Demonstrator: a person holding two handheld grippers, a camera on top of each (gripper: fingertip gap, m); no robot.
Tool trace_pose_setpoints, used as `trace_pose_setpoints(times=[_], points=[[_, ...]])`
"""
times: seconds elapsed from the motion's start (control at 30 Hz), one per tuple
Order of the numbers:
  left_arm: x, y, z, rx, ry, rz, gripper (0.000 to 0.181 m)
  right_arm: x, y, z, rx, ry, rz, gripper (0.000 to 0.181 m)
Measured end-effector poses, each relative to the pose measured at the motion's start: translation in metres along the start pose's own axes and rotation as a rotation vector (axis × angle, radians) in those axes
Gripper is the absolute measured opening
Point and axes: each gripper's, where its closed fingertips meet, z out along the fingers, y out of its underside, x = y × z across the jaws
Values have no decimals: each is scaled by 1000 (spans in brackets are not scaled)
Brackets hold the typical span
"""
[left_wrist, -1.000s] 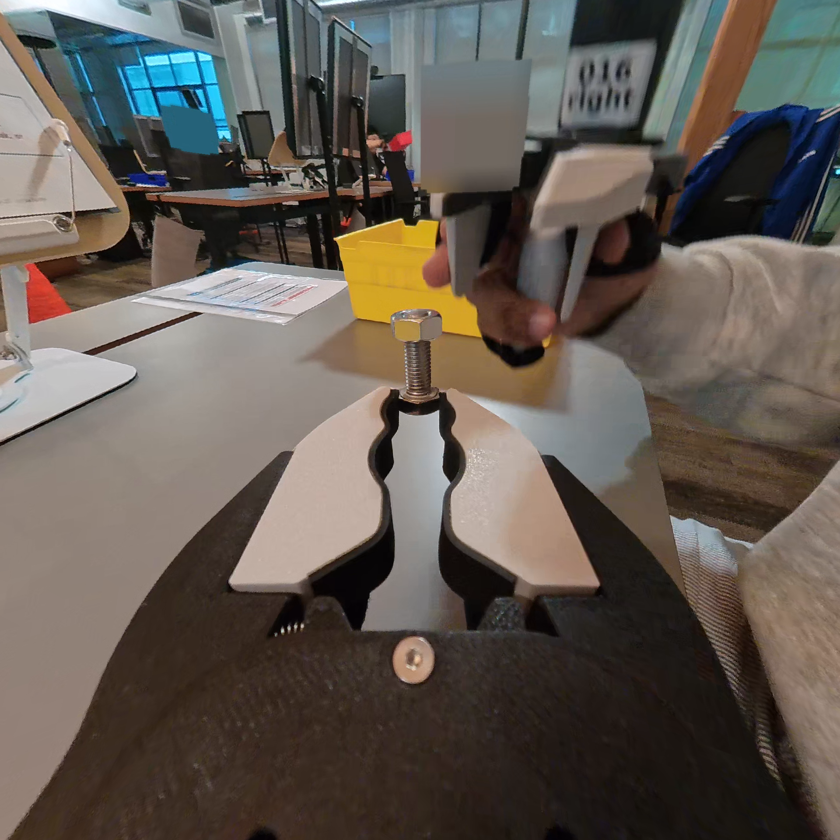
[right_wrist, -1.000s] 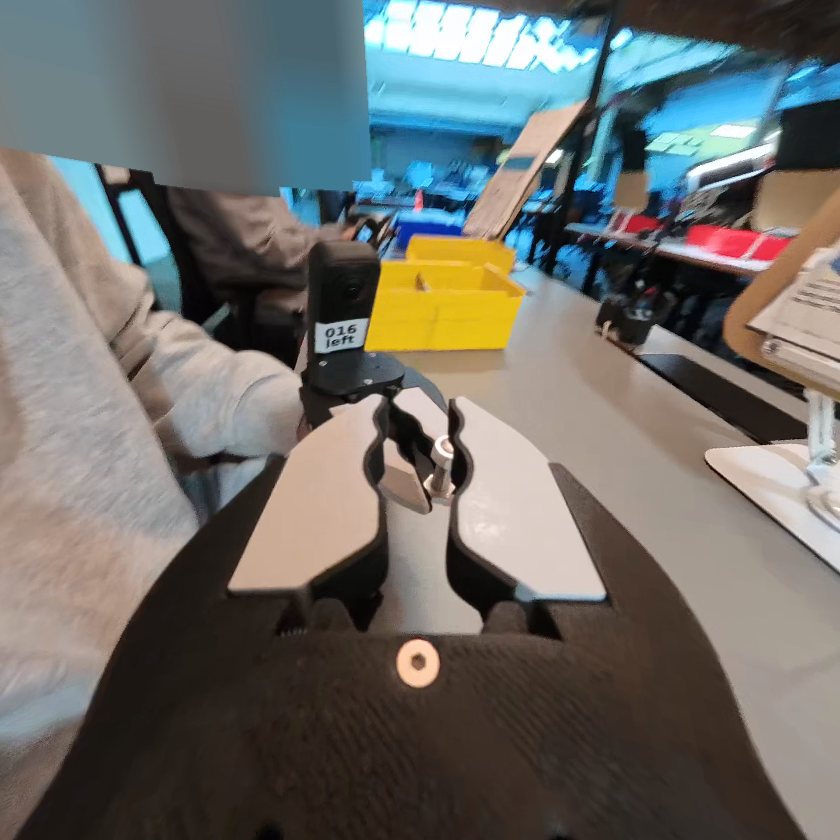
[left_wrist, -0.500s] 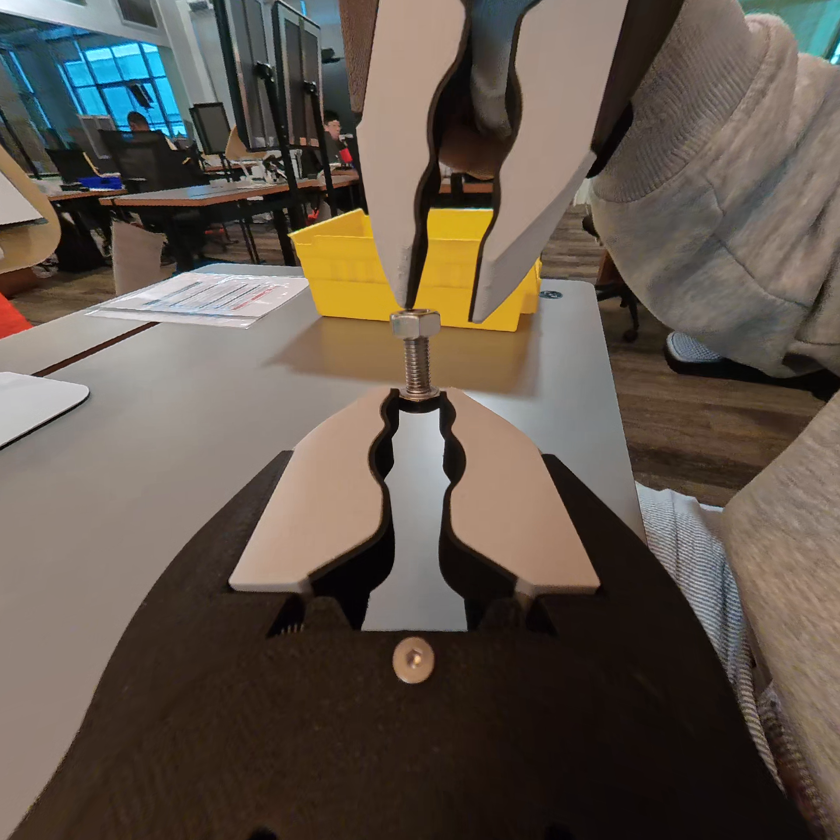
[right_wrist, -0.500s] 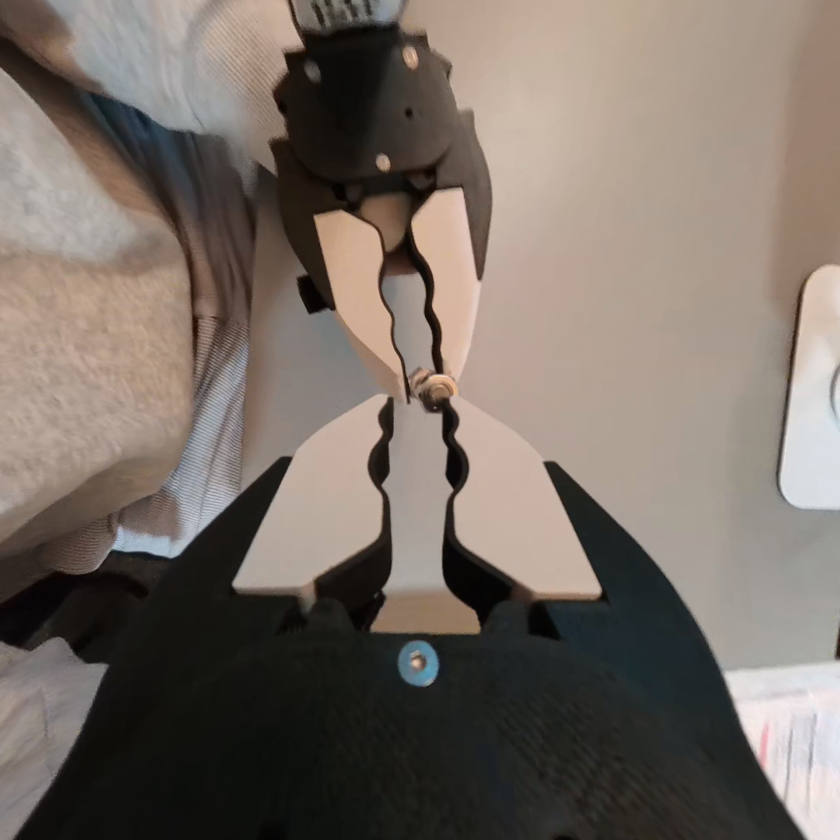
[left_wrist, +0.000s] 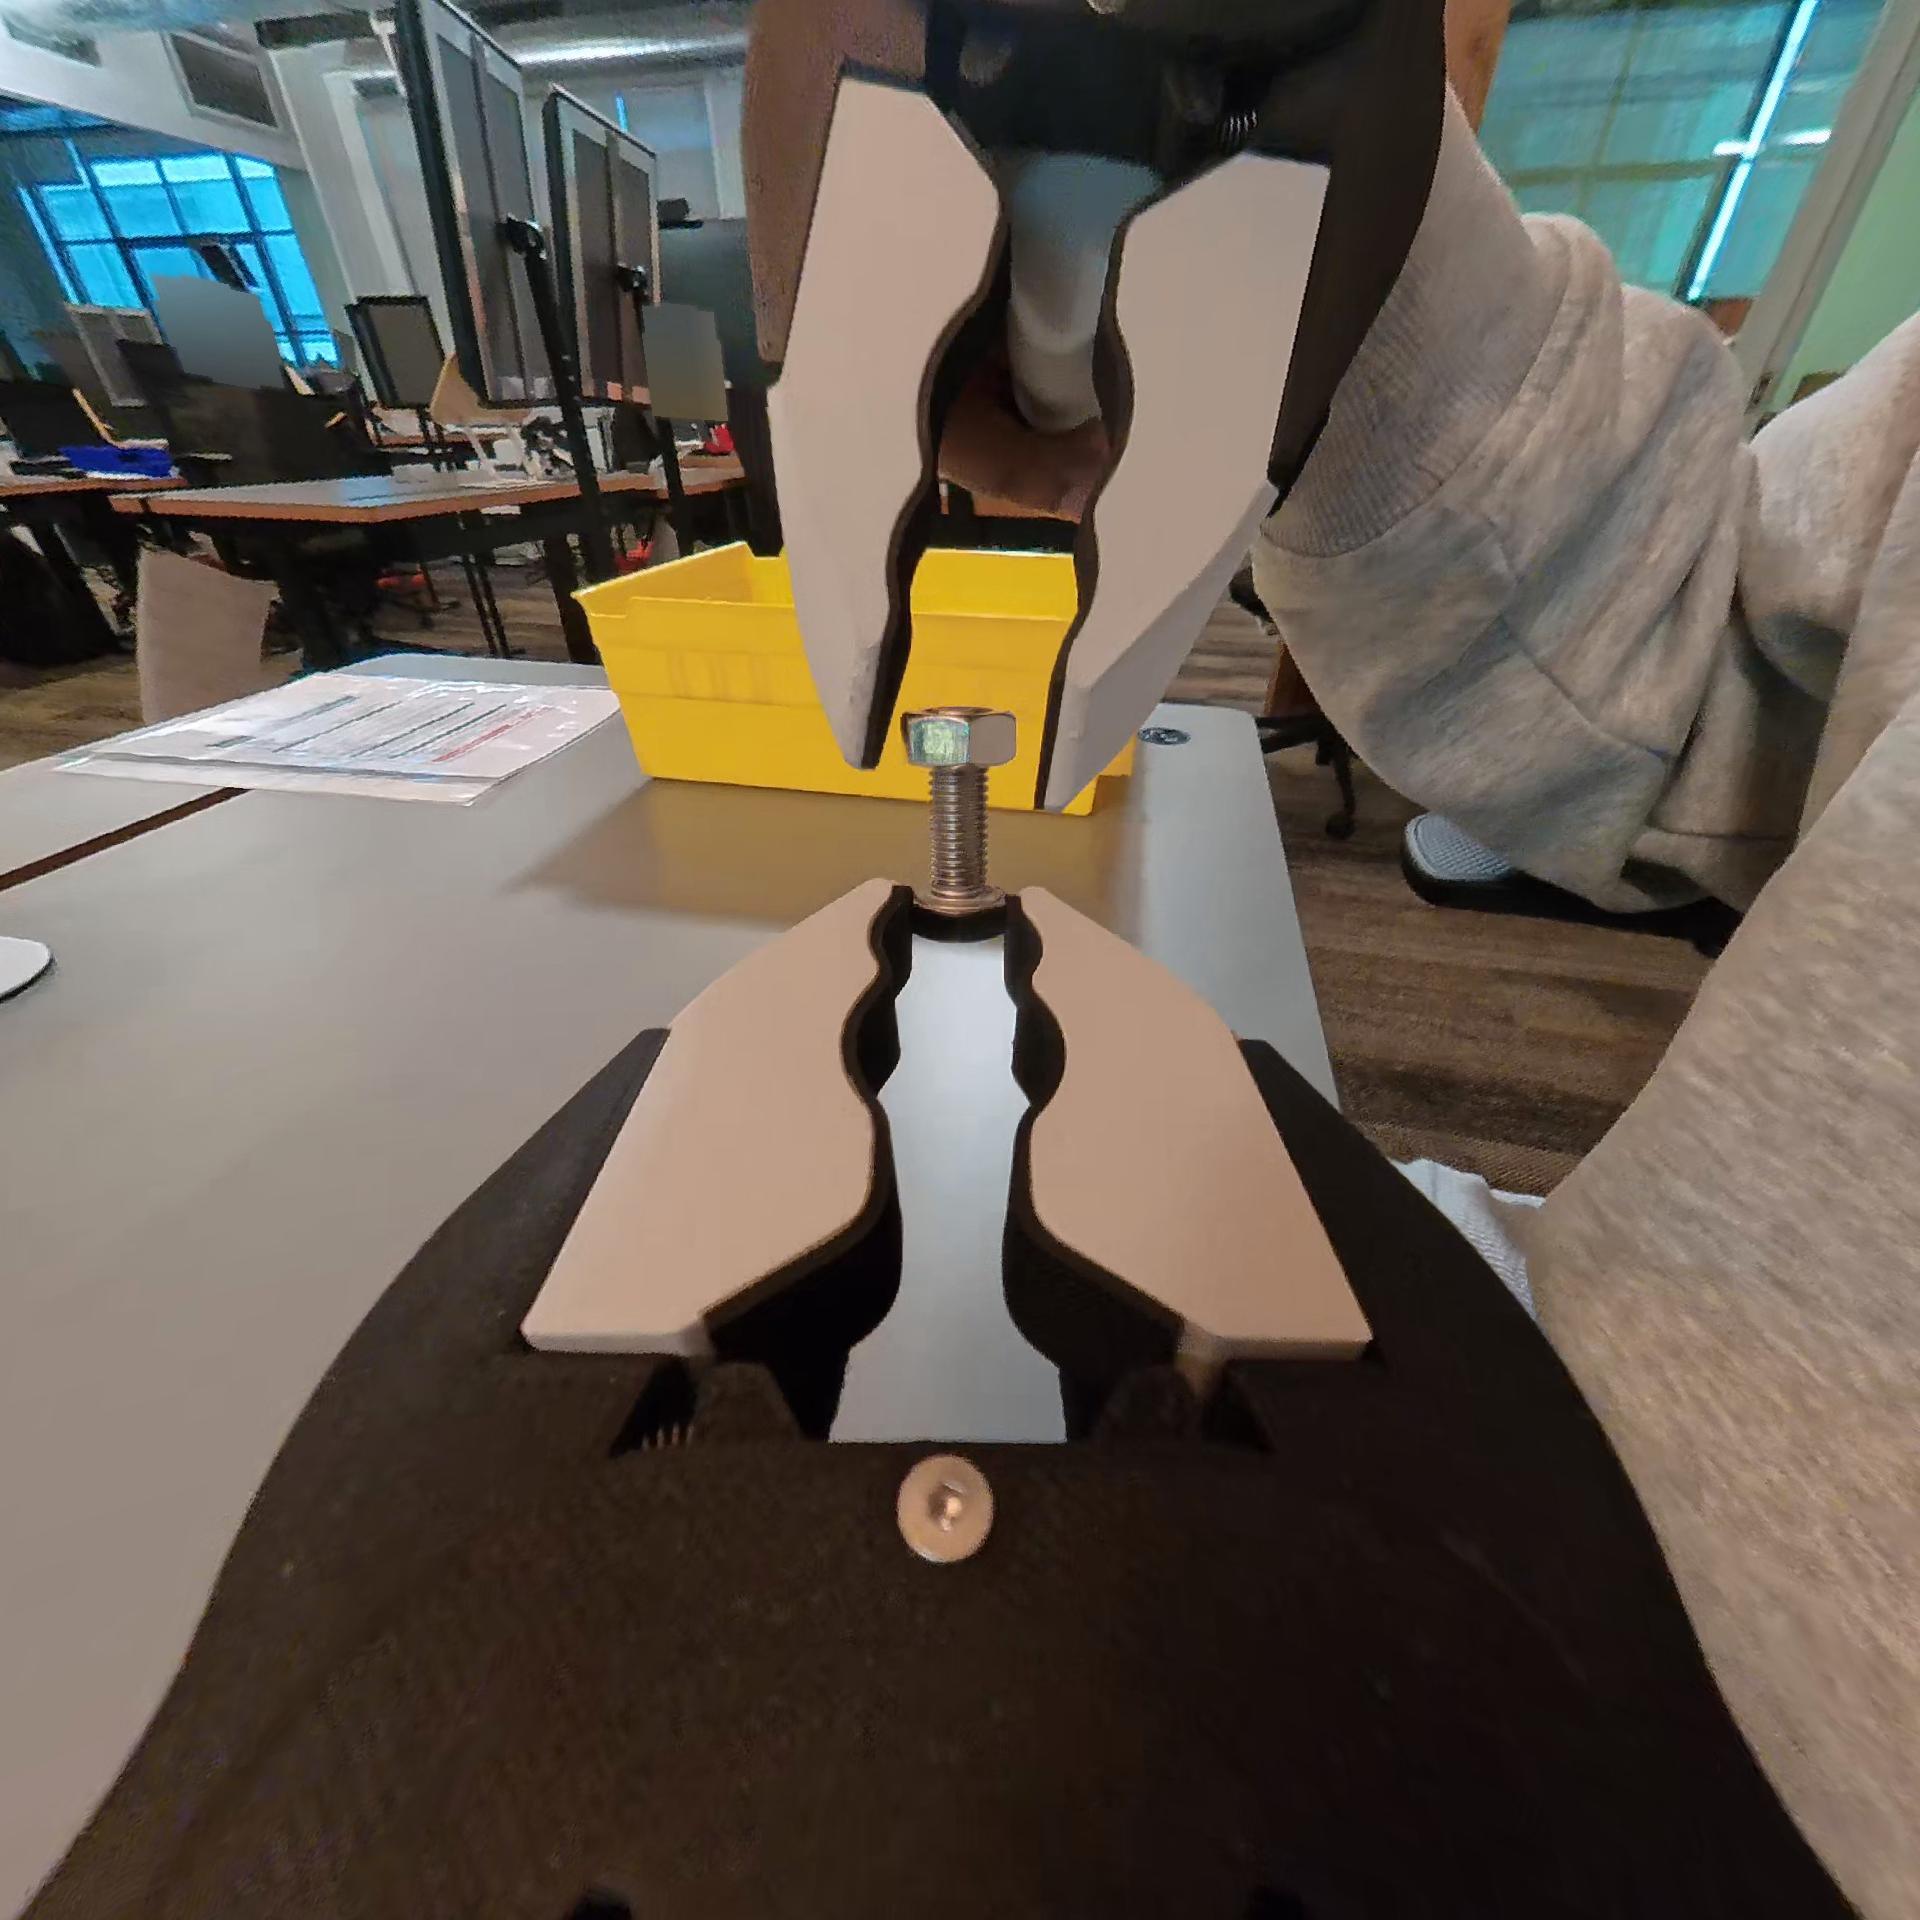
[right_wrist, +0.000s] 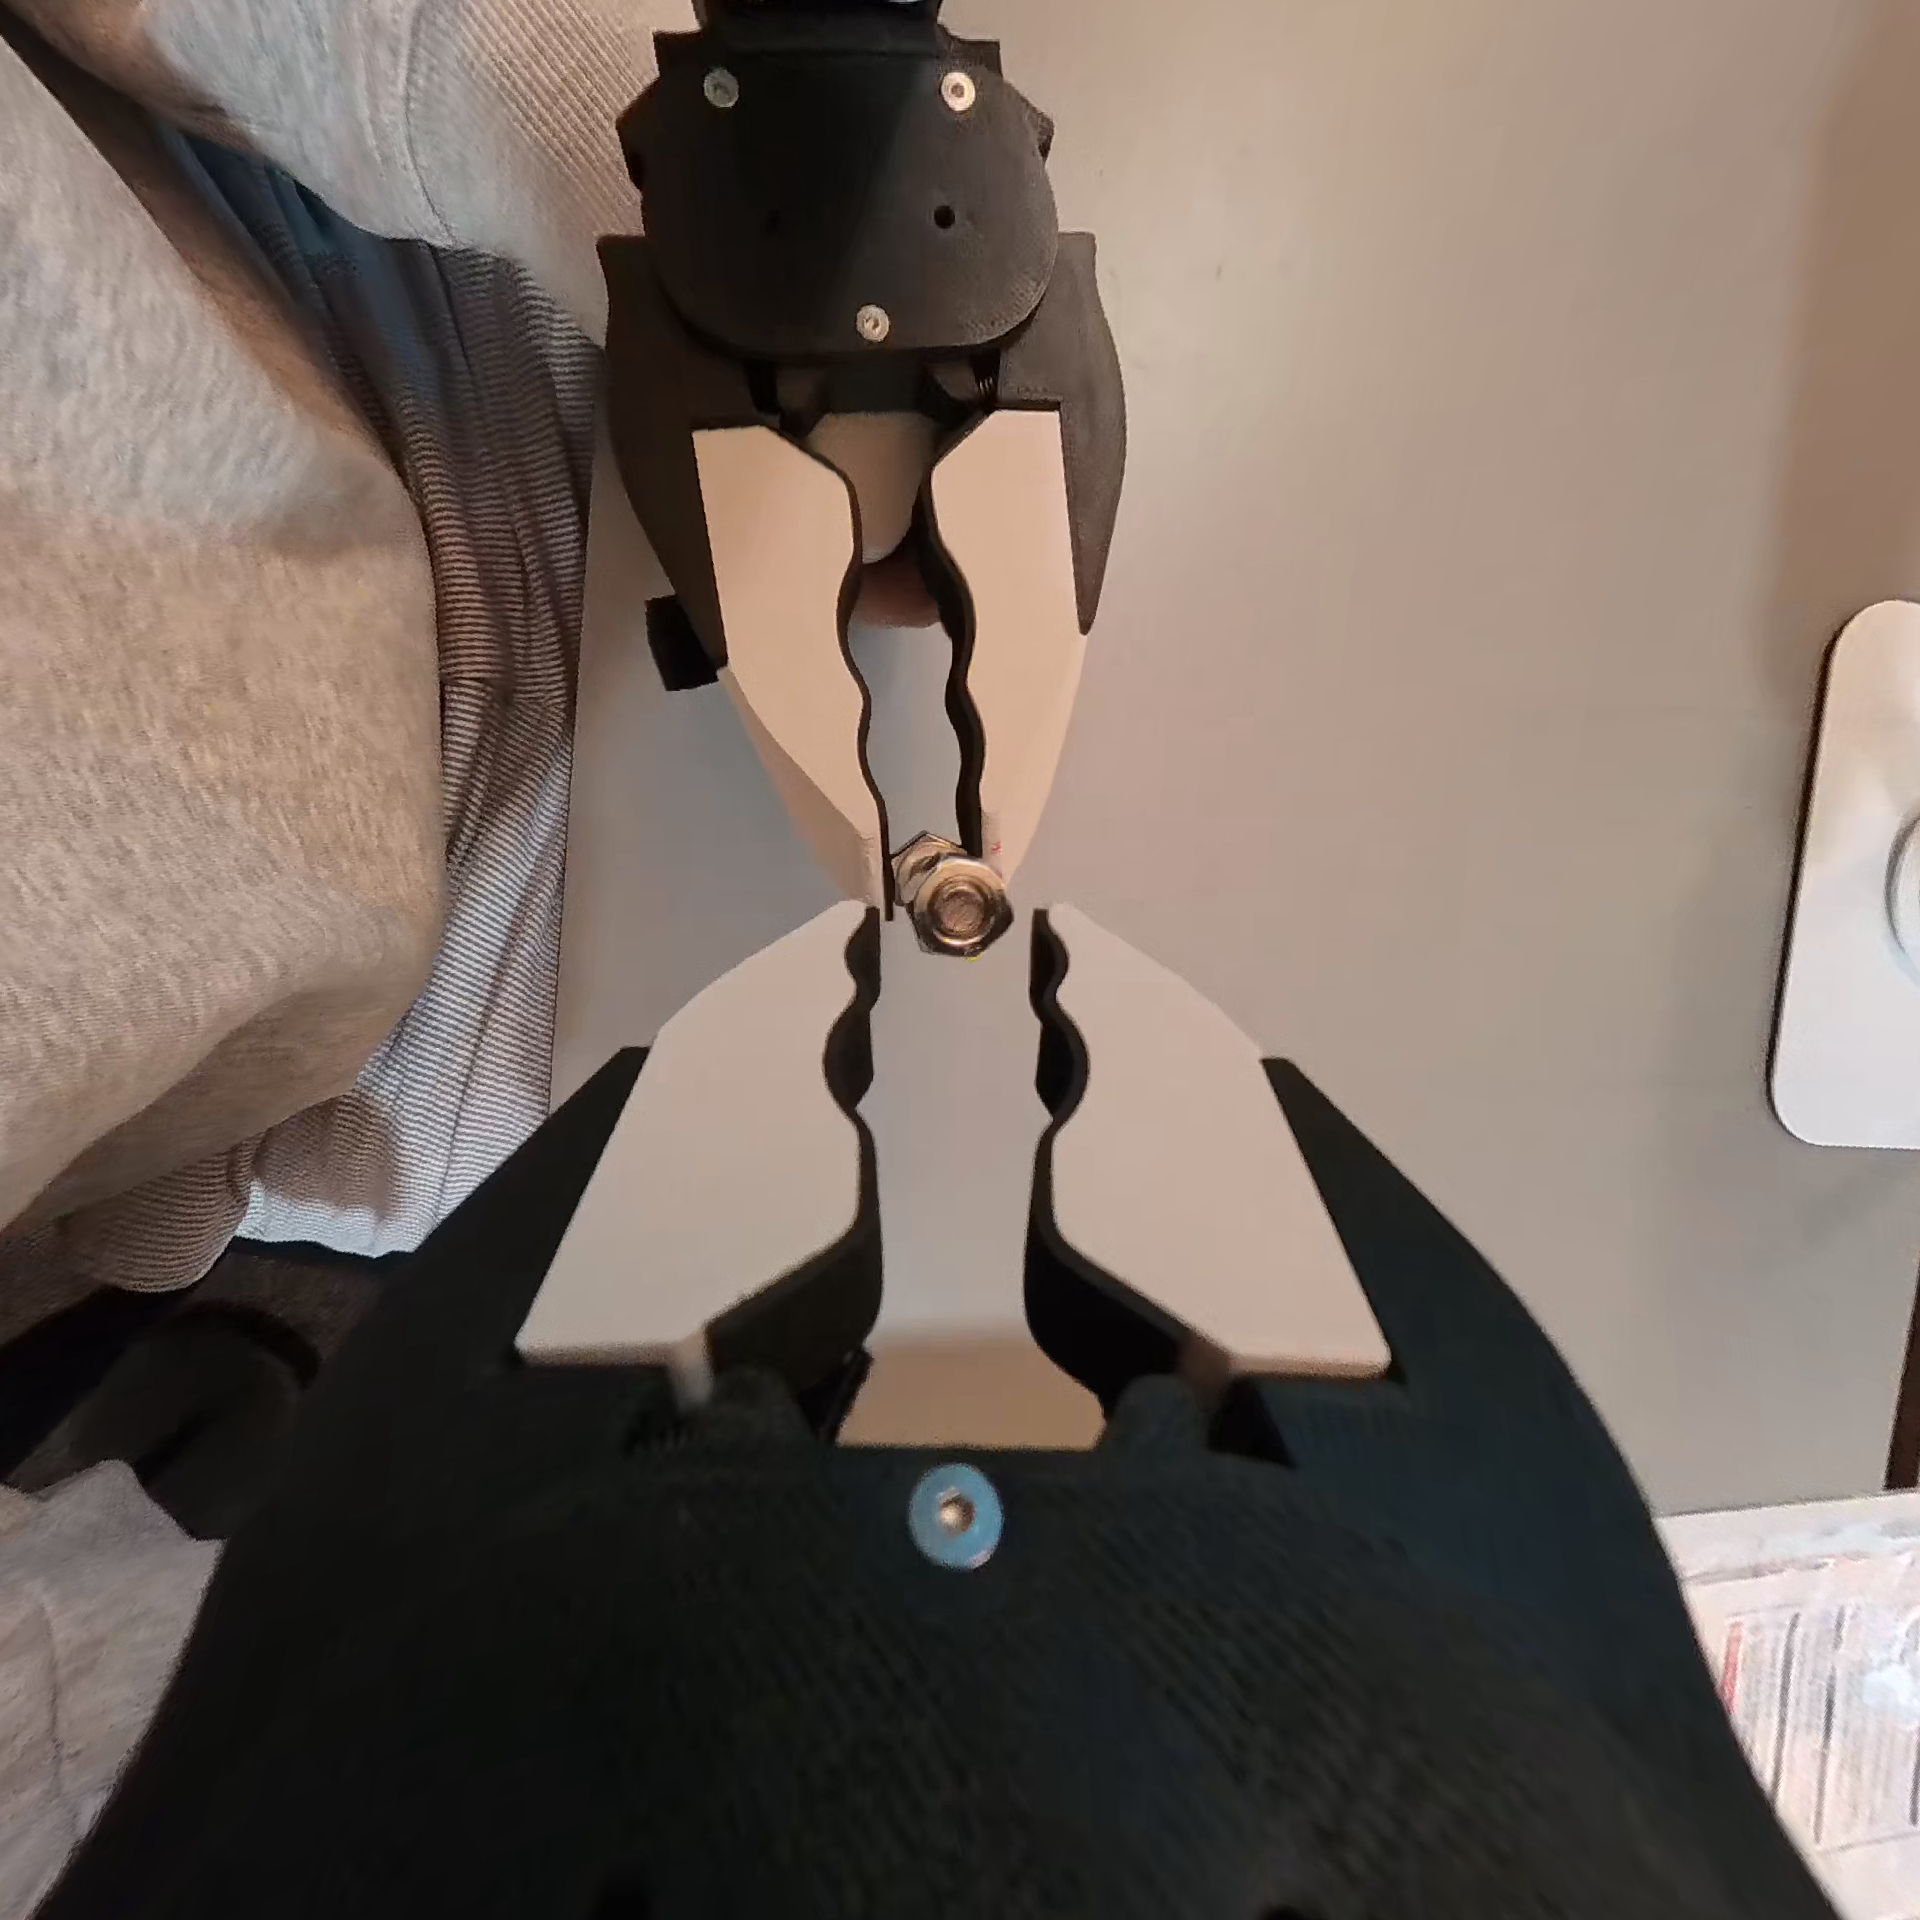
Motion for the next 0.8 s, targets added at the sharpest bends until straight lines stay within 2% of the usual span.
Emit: trace_pose_setpoints(times=[0.5,0.7,0.8], points=[[3,3,2,-18,-5,28,19,-4,-4,-1,31,-8,-16,19],[-5,4,2,-28,-78,93,19,2,-3,1,-32,16,178,18],[-7,4,1,-28,-109,125,19,3,-4,0,-20,17,193,18]])
